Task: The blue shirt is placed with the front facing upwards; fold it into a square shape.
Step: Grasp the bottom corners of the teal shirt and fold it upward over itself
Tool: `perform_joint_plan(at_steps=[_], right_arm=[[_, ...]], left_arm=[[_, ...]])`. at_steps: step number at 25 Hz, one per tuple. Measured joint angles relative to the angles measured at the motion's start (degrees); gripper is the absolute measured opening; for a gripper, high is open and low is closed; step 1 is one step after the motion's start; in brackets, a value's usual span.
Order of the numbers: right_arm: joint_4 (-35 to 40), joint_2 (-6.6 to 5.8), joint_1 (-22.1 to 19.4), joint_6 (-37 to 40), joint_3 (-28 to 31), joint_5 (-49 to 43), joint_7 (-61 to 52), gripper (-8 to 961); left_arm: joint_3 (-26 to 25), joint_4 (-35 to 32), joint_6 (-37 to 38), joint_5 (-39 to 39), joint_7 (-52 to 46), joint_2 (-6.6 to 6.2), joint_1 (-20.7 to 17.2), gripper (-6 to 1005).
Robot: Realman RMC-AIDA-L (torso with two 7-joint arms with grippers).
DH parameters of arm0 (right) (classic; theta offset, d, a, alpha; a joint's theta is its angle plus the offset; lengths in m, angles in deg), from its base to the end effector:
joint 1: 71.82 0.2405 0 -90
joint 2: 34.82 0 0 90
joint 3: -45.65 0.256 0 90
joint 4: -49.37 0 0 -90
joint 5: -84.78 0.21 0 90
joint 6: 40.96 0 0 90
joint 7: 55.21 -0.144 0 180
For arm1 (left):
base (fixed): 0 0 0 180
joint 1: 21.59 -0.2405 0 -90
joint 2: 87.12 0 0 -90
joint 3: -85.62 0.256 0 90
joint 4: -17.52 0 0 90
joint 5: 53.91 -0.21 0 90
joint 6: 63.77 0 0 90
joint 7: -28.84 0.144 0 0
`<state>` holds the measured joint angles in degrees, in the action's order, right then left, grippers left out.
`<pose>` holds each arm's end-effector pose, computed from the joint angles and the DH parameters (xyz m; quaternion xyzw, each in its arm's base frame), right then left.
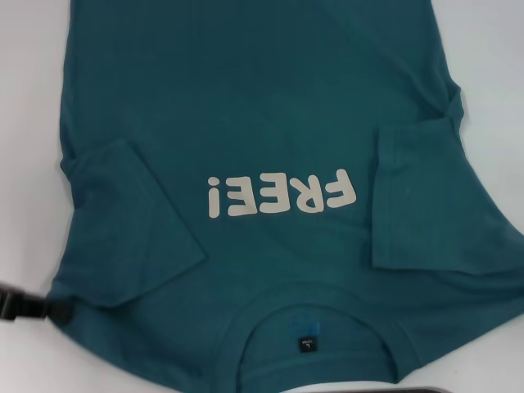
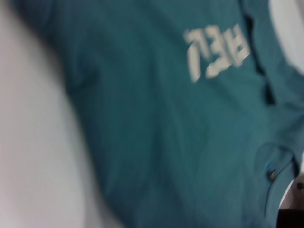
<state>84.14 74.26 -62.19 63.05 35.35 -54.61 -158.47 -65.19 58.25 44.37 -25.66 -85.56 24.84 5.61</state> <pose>0.4124 0.1630 0.0865 -0.7424 0.6196 0.2145 0.1378 -0.3441 0.2494 0.0525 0.8289 0.5582 0.0094 0.0335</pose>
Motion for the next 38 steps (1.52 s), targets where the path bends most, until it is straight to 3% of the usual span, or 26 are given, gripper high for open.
perform_joint_plan(at_steps=[5,16,23,31,38], right_arm=[[0.0,-0.01,3.1,0.0,0.9,0.0,0.0,30],[0.0,1.27,14.7,-4.2,3.0,0.6,-0.5,29],[-0.7,1.80,22.7,-11.6,2.3,3.6,-0.6,29],[-1.7,2.33,28.4,-20.0,1.9,5.8,-0.3,29],[-2.2,2.87,32.1,-28.6,-3.9,10.8,0.0,29]], left_arm=[[-0.7,-0.2,-1.0,4.7,0.8,-0.49,2.4,0],[-1.1,-0.4,-10.3,10.8,-1.3,0.14,10.6,0],[-1.2,-1.0,-19.1,14.4,-4.4,-0.26,14.8,-1],[-1.3,-1.4,-29.7,18.2,-6.8,-0.76,17.9,-1],[-1.5,-4.0,-38.5,21.2,-6.9,-1.39,20.0,-1]])
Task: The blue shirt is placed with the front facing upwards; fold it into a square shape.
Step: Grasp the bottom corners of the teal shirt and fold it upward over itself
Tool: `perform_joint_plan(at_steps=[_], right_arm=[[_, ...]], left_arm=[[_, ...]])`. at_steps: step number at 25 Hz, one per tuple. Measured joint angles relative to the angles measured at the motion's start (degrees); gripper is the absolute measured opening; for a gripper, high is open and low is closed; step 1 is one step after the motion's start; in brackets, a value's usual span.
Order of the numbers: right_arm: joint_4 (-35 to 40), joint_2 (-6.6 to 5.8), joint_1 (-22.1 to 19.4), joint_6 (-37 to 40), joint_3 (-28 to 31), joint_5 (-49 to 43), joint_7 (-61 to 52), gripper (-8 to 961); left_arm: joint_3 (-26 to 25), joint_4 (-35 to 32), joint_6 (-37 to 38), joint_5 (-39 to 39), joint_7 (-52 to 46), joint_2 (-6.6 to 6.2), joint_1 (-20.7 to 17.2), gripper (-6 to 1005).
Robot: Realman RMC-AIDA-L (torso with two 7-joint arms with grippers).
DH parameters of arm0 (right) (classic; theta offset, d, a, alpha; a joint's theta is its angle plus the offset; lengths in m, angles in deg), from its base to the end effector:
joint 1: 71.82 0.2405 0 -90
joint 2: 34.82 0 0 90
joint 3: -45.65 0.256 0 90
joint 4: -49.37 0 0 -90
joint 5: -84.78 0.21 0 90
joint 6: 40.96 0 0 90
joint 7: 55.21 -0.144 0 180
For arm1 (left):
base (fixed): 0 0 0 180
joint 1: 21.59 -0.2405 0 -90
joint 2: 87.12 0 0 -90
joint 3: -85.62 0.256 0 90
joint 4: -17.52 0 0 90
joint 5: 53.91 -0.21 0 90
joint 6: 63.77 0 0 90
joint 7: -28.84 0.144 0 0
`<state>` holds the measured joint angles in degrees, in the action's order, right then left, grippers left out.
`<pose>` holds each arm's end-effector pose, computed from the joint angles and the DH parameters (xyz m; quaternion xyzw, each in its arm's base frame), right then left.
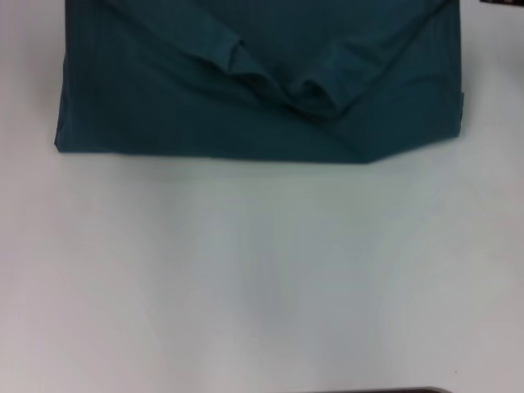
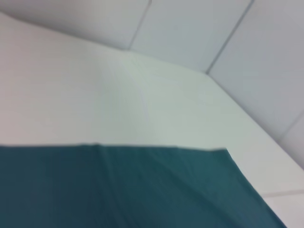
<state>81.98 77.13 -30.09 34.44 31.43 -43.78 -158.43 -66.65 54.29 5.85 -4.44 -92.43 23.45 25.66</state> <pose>0.2818 0.4125 0.0785 -0.8179 0.4301 0.2695 0.2709 -0.2393 0.4512 0.0850 -0.8178 -0.4640 -0.2108 0.2674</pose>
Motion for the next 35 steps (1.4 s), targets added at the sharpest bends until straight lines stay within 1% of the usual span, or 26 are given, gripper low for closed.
perform_joint_plan(at_steps=[3,8,11,16,19,21,24,27,32,35], right_arm=[[0.0,0.15,1.0,-2.8,-3.1,2.3,0.0,29],[0.0,0.26,1.8,-5.8,-5.4,4.8,-0.1,29],[0.0,1.07,1.7,-7.6,-5.8,5.1,0.2,29],[-2.1,3.14,1.1,-12.5,-5.6,5.9,3.8,29],[-4.3,3.82,0.9,-15.3,-5.7,7.2,6.8,30],[-5.8,4.23,0.8,-17.1,-5.7,8.2,8.7,34],[-7.3,4.54,0.6,-19.0,-5.7,9.3,10.7,45],[-8.7,4.59,0.5,-21.0,-5.8,9.4,12.0,57],[-9.8,5.10,-0.1,-23.7,-5.7,9.4,13.8,76],[-9.8,5.19,-0.4,-24.0,-5.8,9.4,13.9,87]], left_arm=[[0.1,-0.4,-2.8,1.8,0.2,-0.01,0.6,0],[0.3,-0.7,-6.1,4.3,0.4,0.05,0.9,0],[0.3,-1.2,-8.5,4.6,0.7,0.72,0.2,0],[-0.1,-4.9,-13.4,8.8,5.0,1.74,-2.4,0],[-0.1,-6.7,-15.7,12.0,8.2,2.32,-3.8,-1],[-0.1,-7.4,-17.1,14.4,10.6,2.94,-4.9,-1],[-0.1,-7.7,-18.1,15.9,12.2,3.66,-5.9,-1],[0.0,-7.8,-19.0,16.2,13.2,4.41,-6.5,-1],[0.3,-8.0,-19.0,16.2,14.6,6.05,-7.2,-1],[0.4,-8.0,-18.7,16.2,15.1,6.59,-7.6,-1]])
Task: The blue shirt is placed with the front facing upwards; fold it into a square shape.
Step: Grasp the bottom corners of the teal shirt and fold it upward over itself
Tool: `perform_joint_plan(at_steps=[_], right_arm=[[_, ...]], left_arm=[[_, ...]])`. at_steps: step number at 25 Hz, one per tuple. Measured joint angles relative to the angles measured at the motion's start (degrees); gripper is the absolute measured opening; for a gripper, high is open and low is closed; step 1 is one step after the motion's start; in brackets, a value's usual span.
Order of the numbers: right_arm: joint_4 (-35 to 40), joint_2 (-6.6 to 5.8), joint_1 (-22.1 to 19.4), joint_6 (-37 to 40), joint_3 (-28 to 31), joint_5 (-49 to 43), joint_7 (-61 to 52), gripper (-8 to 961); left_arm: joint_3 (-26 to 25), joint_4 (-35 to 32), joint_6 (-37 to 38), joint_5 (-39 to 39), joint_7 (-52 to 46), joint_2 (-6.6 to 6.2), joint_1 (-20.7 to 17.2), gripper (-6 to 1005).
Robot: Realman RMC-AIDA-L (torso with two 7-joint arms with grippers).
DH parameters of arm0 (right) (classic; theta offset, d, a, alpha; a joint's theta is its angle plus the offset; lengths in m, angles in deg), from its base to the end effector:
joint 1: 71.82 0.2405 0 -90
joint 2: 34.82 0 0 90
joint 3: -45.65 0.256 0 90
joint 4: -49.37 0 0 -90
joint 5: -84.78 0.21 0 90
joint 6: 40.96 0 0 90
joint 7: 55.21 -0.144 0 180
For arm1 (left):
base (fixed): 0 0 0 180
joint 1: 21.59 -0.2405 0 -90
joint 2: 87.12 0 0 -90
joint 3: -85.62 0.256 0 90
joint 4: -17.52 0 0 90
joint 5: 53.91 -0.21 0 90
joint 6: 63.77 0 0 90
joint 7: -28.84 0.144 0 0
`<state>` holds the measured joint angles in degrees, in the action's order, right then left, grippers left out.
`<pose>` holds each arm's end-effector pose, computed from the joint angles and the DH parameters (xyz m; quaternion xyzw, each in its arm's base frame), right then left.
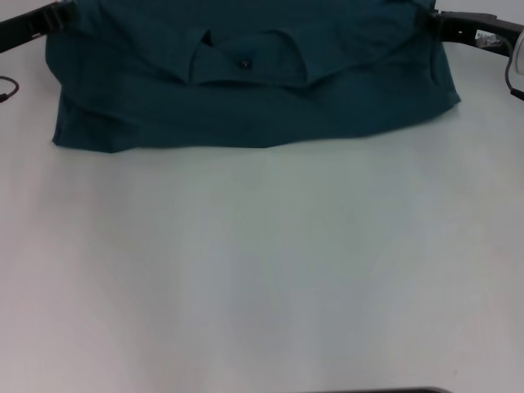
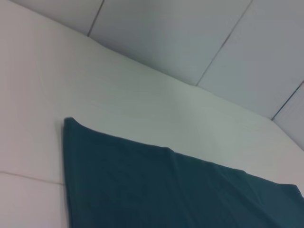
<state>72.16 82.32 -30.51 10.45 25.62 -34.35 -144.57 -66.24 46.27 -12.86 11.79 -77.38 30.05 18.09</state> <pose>0.3038 0.4199 0.0128 -0.7895 0.4372 0.2236 0.3681 -0.2977 0.4276 0.0322 -0.7377 -0.5063 -0.2671 0.3579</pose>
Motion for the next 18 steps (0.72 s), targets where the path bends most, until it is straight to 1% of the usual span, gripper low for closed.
perform_joint_plan(at_steps=[6,10,12,16,18], right_arm=[[0.0,0.05,-0.4,-0.3,0.0,0.0,0.1,110],[0.0,0.51,-0.4,-1.4,-0.1,-0.3,0.1,126],[0.0,0.56,-0.4,-1.5,-0.1,-0.3,0.1,133],[0.2,0.68,-0.4,-1.5,-0.1,-0.4,0.2,149],[0.4,0.69,-0.5,-1.4,-0.2,-0.4,0.2,156]], left_arm=[[0.1,-0.2,0.8,0.0,0.7,0.94,-0.7,0],[0.1,-0.2,1.6,0.0,1.2,1.66,-0.9,0],[0.3,-0.1,2.6,-0.2,1.3,1.92,-0.9,0],[2.7,1.0,6.1,0.0,1.4,2.31,-1.1,32],[3.1,1.3,6.8,0.0,1.4,2.36,-1.2,49]])
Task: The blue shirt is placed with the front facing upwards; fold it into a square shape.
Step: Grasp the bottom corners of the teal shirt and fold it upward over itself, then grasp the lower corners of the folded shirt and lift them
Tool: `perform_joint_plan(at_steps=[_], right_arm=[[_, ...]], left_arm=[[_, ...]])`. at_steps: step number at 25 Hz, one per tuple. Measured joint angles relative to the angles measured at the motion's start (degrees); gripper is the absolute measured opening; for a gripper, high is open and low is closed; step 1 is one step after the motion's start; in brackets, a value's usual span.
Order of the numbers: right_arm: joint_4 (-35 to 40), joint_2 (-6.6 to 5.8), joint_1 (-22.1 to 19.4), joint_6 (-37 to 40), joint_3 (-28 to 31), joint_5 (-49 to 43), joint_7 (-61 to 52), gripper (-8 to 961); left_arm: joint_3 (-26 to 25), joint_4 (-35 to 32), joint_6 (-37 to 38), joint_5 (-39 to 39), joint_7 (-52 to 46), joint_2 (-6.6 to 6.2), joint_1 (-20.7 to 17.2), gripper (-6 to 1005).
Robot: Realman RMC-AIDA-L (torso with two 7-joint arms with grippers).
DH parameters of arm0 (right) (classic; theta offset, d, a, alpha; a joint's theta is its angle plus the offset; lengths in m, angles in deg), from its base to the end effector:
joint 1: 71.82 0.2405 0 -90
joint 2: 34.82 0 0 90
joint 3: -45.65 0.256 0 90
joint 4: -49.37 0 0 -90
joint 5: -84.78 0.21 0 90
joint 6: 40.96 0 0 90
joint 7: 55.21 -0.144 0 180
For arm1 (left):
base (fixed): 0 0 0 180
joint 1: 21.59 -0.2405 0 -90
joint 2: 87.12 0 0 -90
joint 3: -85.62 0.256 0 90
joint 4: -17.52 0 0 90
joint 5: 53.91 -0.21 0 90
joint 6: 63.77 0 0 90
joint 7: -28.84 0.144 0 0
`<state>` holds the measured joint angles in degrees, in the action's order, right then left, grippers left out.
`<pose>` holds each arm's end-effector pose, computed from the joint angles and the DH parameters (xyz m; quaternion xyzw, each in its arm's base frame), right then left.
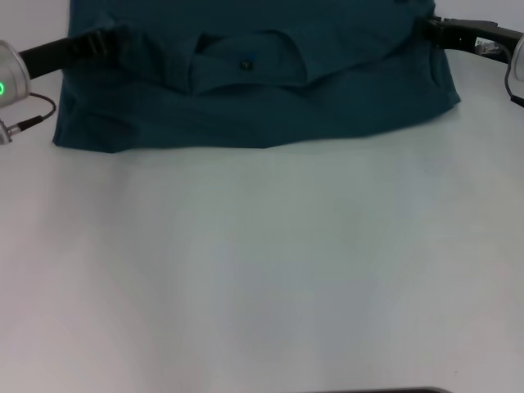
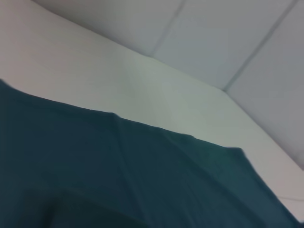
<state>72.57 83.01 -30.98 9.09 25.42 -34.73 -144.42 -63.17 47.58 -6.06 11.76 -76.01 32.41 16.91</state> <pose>0.3082 0.4172 0.0092 -0.7868 0.4409 0.2142 0.3749 -0.2800 0.4104 0.0042 -0.7791 -0.4860 -0.2666 0.2929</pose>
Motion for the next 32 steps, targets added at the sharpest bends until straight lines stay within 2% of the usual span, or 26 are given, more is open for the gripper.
perform_joint_plan(at_steps=[4,7,8,14,16,21,22,25,28,29,30,32], right_arm=[[0.4,-0.07,-0.5,0.6,-0.4,0.0,0.0,172],[1.3,-0.08,-1.3,1.4,-0.4,0.3,0.5,183],[2.0,0.08,-1.6,1.6,-0.4,0.4,0.7,187],[6.4,0.97,-4.1,4.6,-0.2,1.8,1.2,432],[7.3,0.89,-5.1,6.4,-0.3,2.8,1.4,678],[9.9,0.20,-7.8,12.4,-0.4,3.4,1.0,837],[10.7,0.02,-8.4,13.6,-0.4,3.3,0.8,869],[12.0,-1.06,-9.7,17.6,-0.6,3.0,-0.9,863],[12.0,-3.18,-10.8,22.4,-1.2,2.9,-4.2,859],[11.8,-4.46,-11.3,24.3,-2.0,2.5,-7.4,859],[11.8,-4.46,-11.3,24.3,-2.0,2.5,-7.4,859],[11.8,-5.58,-11.5,25.4,-3.1,1.5,-11.0,859]], left_arm=[[0.5,1.7,2.4,0.1,-0.2,0.18,-0.7,81],[0.1,4.0,4.2,1.3,-0.4,0.53,-2.0,303],[0.0,5.4,5.1,2.3,-0.4,0.78,-2.8,342],[0.3,11.7,10.4,7.1,-0.2,1.54,-7.6,561],[0.3,12.8,12.2,7.4,0.0,1.53,-8.8,602],[0.7,14.3,16.9,7.2,2.2,1.12,-11.5,704],[0.7,14.4,17.4,7.0,2.3,0.85,-11.9,725],[0.7,14.6,17.8,6.0,2.5,0.14,-12.9,790],[0.8,14.6,17.7,5.4,2.9,-0.36,-14.1,862],[0.8,14.6,17.8,5.0,3.0,-0.44,-14.4,886],[0.8,14.7,18.0,4.5,3.0,-0.51,-14.7,886],[0.8,14.8,18.2,3.4,3.0,-0.57,-15.2,885]])
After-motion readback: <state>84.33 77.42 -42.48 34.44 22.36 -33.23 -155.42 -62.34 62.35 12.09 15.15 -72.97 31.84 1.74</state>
